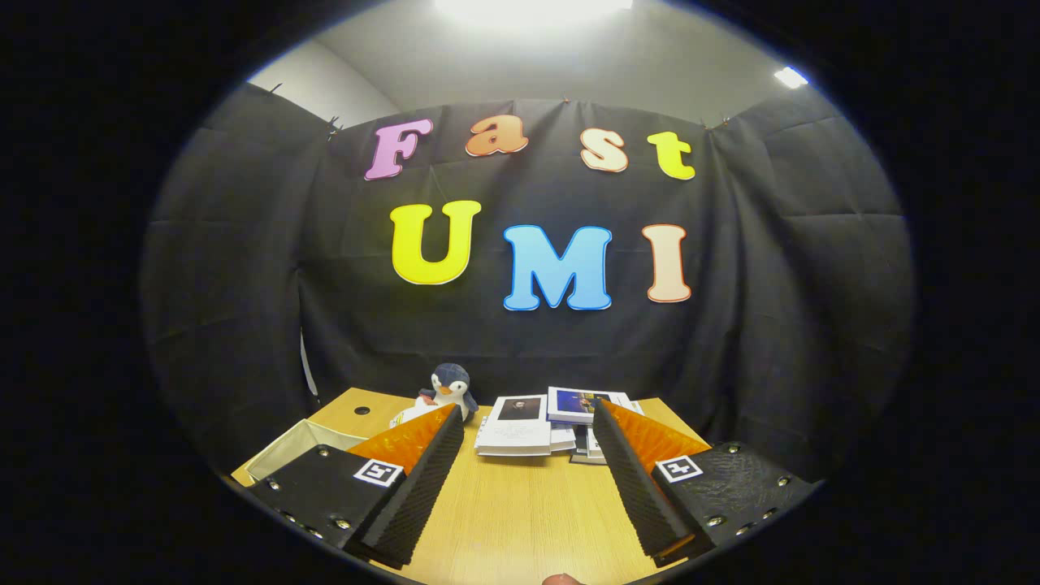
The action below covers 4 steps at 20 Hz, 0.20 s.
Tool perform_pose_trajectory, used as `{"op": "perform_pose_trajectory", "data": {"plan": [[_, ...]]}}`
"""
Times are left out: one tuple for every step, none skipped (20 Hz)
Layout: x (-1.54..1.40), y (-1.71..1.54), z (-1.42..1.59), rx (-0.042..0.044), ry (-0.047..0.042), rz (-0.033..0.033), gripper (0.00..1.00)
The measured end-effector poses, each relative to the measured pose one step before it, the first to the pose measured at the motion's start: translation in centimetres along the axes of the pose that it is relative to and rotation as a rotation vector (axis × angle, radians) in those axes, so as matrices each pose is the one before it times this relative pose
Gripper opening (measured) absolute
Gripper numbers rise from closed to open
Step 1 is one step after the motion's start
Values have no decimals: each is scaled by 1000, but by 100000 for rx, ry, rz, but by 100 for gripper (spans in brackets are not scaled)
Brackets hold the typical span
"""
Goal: Open the storage box then place both shoes into the box .Put the left shoe in first, then the right shoe, with the right side of both shoes facing outward in a uniform manner.
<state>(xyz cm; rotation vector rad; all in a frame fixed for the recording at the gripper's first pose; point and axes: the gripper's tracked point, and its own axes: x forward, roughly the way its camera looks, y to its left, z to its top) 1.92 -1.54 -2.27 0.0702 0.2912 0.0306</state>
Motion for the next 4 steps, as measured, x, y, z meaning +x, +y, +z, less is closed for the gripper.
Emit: {"op": "perform_pose_trajectory", "data": {"plan": [[-185, -535, 57, 1145, -882, -546, 98], [-122, -505, 168, 548, -777, -911, 98], [-122, -568, 322, 464, -1549, -1230, 98], [-274, 116, 978, 334, -943, -339, 98]]}}
